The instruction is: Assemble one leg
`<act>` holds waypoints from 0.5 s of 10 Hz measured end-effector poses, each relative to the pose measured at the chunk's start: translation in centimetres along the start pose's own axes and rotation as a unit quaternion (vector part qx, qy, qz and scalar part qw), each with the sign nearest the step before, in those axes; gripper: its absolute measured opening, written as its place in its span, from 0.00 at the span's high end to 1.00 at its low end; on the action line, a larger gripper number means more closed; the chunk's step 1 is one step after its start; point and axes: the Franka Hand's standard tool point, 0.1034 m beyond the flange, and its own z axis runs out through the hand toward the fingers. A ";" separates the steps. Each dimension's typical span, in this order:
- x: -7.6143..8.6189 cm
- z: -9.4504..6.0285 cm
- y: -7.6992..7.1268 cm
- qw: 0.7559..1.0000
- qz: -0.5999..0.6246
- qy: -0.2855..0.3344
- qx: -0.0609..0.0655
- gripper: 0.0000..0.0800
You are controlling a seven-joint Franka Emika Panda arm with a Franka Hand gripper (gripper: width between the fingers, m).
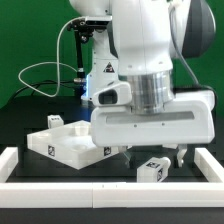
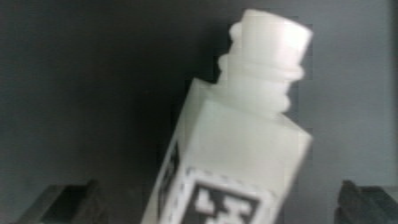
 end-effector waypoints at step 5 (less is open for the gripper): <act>-0.1 0.4 -0.1 1.000 0.008 0.001 0.000 0.52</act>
Offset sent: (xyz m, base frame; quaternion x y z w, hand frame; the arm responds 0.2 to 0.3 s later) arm 0.0000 0.0000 0.0000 0.0000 0.0000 0.0000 1.0000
